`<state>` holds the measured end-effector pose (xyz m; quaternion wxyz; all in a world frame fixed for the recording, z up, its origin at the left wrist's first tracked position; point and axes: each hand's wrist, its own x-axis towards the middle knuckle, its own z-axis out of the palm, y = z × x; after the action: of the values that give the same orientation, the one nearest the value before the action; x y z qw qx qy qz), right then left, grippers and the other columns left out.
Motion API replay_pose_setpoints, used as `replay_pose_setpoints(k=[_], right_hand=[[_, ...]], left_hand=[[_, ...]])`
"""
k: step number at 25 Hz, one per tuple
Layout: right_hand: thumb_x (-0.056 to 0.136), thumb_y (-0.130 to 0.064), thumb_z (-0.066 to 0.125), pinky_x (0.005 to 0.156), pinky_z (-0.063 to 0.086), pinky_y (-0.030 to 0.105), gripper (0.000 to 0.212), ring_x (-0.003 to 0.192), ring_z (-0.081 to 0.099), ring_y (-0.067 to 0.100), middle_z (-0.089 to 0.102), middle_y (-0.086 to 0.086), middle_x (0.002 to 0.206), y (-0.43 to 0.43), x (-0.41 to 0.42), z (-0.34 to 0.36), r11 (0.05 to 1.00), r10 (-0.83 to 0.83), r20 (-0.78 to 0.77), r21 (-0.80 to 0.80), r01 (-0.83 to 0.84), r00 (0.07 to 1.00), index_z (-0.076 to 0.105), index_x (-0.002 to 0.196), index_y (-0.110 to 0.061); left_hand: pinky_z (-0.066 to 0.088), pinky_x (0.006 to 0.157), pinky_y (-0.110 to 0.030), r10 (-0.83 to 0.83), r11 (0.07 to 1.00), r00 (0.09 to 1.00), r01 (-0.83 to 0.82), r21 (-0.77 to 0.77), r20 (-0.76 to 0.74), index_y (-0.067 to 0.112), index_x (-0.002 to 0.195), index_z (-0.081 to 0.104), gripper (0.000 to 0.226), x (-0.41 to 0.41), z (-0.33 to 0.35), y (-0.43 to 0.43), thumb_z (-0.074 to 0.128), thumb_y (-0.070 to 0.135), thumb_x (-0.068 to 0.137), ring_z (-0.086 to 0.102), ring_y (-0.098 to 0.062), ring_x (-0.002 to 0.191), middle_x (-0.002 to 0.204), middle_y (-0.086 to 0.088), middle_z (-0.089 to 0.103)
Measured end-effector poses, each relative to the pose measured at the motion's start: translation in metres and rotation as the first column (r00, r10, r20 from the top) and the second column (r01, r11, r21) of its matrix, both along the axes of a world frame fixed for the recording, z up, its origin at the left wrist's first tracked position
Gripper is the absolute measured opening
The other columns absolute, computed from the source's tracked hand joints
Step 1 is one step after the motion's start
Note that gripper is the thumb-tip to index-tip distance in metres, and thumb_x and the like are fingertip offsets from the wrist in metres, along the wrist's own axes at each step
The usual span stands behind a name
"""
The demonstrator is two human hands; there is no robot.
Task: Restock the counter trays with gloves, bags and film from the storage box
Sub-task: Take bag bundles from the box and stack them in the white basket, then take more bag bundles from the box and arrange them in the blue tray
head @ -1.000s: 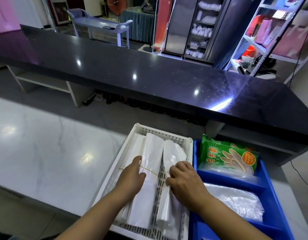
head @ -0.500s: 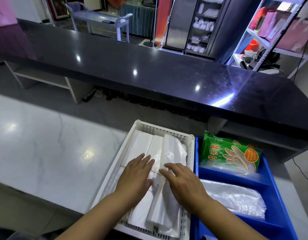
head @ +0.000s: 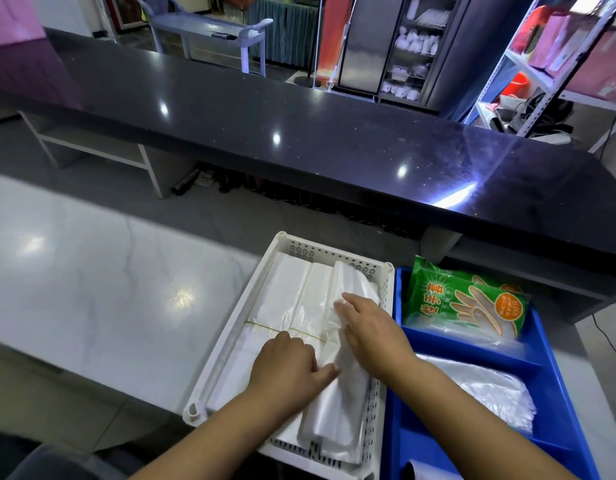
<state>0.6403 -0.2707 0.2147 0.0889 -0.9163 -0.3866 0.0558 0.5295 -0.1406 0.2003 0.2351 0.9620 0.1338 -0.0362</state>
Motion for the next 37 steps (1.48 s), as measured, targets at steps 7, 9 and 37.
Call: replay_pose_setpoints(k=[7, 9, 37], right_hand=[[0.092, -0.023, 0.048, 0.093, 0.037, 0.041, 0.030, 0.118, 0.041, 0.029, 0.042, 0.008, 0.141, 0.030, 0.040, 0.001, 0.942, 0.264, 0.145, -0.251, -0.223, 0.953, 0.049, 0.123, -0.022], [0.091, -0.025, 0.049, 0.092, 0.037, 0.041, 0.026, 0.113, 0.041, 0.029, 0.048, 0.008, 0.130, 0.032, 0.050, 0.004, 0.932, 0.285, 0.179, -0.280, -0.229, 0.942, 0.051, 0.116, -0.018], [0.085, -0.004, 0.045, 0.079, 0.050, 0.036, 0.036, 0.093, 0.063, 0.030, 0.073, 0.006, 0.103, 0.055, -0.121, 0.026, 0.892, 0.399, 0.205, 0.138, -0.430, 0.894, 0.065, 0.111, -0.019]], left_hand=[[0.028, 0.061, -0.031, 0.041, 0.996, 0.989, -0.029, 0.080, -0.141, 0.015, 0.055, 0.043, 0.045, -0.005, 0.000, -0.016, 0.053, 0.054, 0.074, 0.053, -0.027, 0.089, 0.076, -0.005, 0.060], [0.028, 0.059, -0.031, 0.039, 0.998, 0.981, -0.027, 0.061, -0.191, 0.013, 0.057, 0.040, 0.044, -0.011, 0.000, -0.019, 0.055, 0.050, 0.076, 0.050, -0.029, 0.081, 0.083, -0.009, 0.059], [0.042, 0.066, -0.030, 0.460, 0.858, 0.870, -0.487, 0.164, 0.181, 0.028, 0.080, 0.057, 0.010, -0.199, 0.047, 0.015, 0.056, 0.036, 0.085, 0.056, -0.016, 0.083, 0.085, 0.006, 0.062]])
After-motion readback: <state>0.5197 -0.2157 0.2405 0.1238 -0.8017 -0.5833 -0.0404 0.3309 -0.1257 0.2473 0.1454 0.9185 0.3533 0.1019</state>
